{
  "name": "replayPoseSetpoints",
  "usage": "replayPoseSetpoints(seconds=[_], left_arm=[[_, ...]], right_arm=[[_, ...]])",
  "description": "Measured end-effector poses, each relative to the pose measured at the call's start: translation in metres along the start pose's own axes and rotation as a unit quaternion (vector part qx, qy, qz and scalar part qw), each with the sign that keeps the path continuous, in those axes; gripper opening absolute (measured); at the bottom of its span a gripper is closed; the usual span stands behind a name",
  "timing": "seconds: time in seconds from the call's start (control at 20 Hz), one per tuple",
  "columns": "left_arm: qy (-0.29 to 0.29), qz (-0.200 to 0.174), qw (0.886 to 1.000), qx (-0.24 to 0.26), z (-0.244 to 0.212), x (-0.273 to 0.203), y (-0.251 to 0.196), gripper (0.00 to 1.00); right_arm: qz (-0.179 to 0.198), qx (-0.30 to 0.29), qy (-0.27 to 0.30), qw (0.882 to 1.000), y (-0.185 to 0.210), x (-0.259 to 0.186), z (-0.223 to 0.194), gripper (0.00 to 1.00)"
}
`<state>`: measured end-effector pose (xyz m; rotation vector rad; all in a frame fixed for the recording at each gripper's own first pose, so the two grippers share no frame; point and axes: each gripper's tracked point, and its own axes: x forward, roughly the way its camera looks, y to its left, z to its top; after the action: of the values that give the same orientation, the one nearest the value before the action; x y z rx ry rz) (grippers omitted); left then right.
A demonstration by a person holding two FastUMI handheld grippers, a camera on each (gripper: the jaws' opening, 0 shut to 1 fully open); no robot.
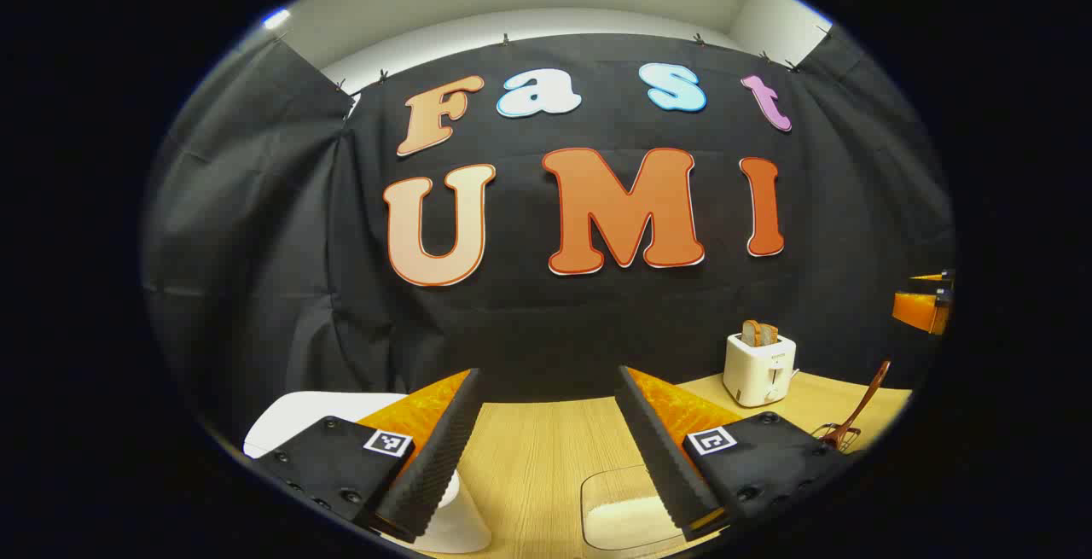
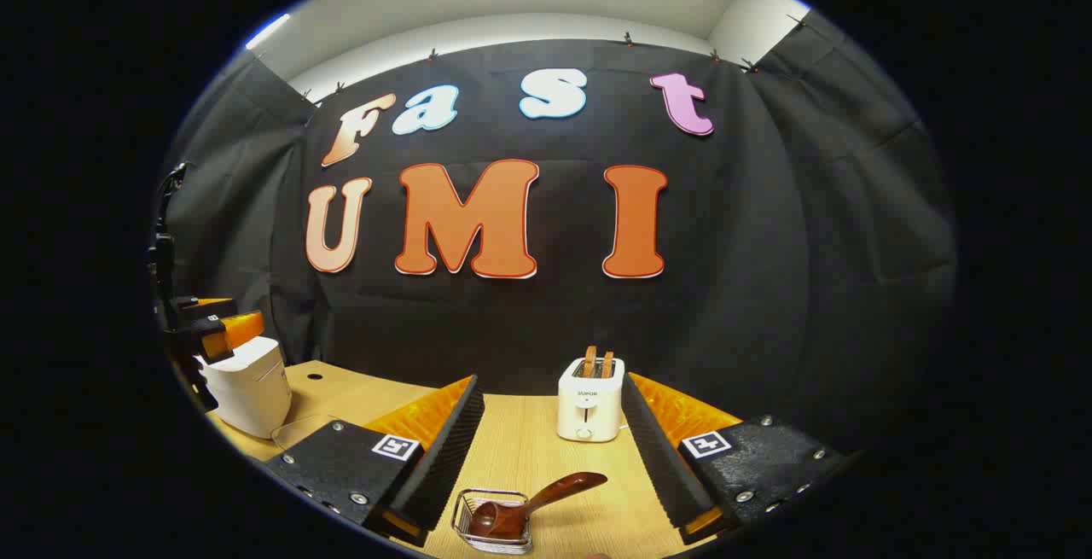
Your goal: Close the left gripper, press the button to open the rice cooker; take a wooden spoon from the chopstick holder with the right hand, scoop a spoonful of rice and pour it into the rice cooker, then put the wooden spoon back into the chopstick holder.
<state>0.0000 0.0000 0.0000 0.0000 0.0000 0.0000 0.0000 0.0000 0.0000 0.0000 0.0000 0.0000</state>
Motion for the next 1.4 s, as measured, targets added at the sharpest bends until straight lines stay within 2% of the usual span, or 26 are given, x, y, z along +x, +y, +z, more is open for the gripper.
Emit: replayPoseSetpoints(seconds=[0.15, 0.2, 0.25, 0.3, 0.35, 0.6, 0.9, 0.95, 1.05, 1.15, 1.2, 1.25, 1.35, 1.4], left_arm=[[0.0, -0.004, 1.0, 0.0, -0.0003, 0.0011, -0.0002, 0.98], [0.001, -0.004, 1.0, 0.0, -0.0003, 0.0009, -0.0003, 0.98], [0.0, -0.004, 1.0, 0.0, -0.0002, 0.0006, 0.001, 0.98], [0.0, -0.003, 1.0, 0.0, 0.0005, 0.0003, 0.0015, 1.0], [0.002, -0.002, 1.0, 0.0, -0.0007, 0.0002, 0.0013, 0.98], [0.003, 0.0, 1.0, 0.001, 0.0006, -0.0004, 0.0016, 1.0], [0.005, -0.003, 1.0, 0.001, 0.0021, -0.0013, 0.0013, 0.98], [0.005, -0.001, 1.0, 0.001, 0.0017, 0.0, -0.0009, 0.98], [0.002, 0.0, 1.0, -0.001, 0.0037, -0.0006, 0.0005, 0.99], [0.006, -0.009, 1.0, -0.004, 0.004, 0.0016, -0.0016, 0.82], [0.007, -0.011, 1.0, -0.001, 0.0042, 0.0036, -0.0024, 0.75], [0.008, -0.006, 1.0, 0.004, 0.0049, 0.0036, 0.0003, 0.67], [0.006, 0.005, 1.0, 0.007, 0.0074, 0.0042, 0.0067, 0.31], [0.009, 0.002, 1.0, 0.005, 0.0072, 0.0049, 0.0059, 0.17]], right_arm=[[-0.002, 0.001, 0.0, 1.0, -0.0015, -0.0008, 0.0002, 0.96], [-0.002, 0.001, -0.002, 1.0, -0.0016, -0.0005, 0.0016, 1.0], [-0.002, 0.0, -0.004, 1.0, -0.0013, -0.002, 0.0023, 0.92], [-0.001, 0.0, -0.005, 1.0, -0.0011, -0.0023, 0.0039, 0.92], [0.0, 0.001, -0.006, 1.0, -0.0009, -0.0014, 0.0035, 0.96], [-0.001, 0.003, -0.004, 1.0, -0.0024, -0.0003, 0.003, 0.96], [0.005, -0.002, -0.005, 1.0, 0.0027, 0.0007, 0.0039, 0.96], [0.006, -0.002, -0.005, 1.0, 0.0035, 0.0006, 0.0033, 1.0], [0.007, -0.005, -0.006, 1.0, 0.004, 0.0011, 0.003, 1.0], [0.004, -0.011, -0.006, 1.0, 0.0025, 0.0008, 0.0009, 0.96], [0.002, -0.014, -0.005, 1.0, 0.0015, 0.0007, 0.0004, 1.0], [0.002, -0.016, -0.006, 1.0, 0.0012, 0.0006, 0.0002, 0.96], [0.003, -0.019, -0.007, 1.0, 0.0016, 0.0013, -0.0006, 0.96], [0.004, -0.022, -0.006, 1.0, 0.003, 0.0011, -0.0013, 1.0]])
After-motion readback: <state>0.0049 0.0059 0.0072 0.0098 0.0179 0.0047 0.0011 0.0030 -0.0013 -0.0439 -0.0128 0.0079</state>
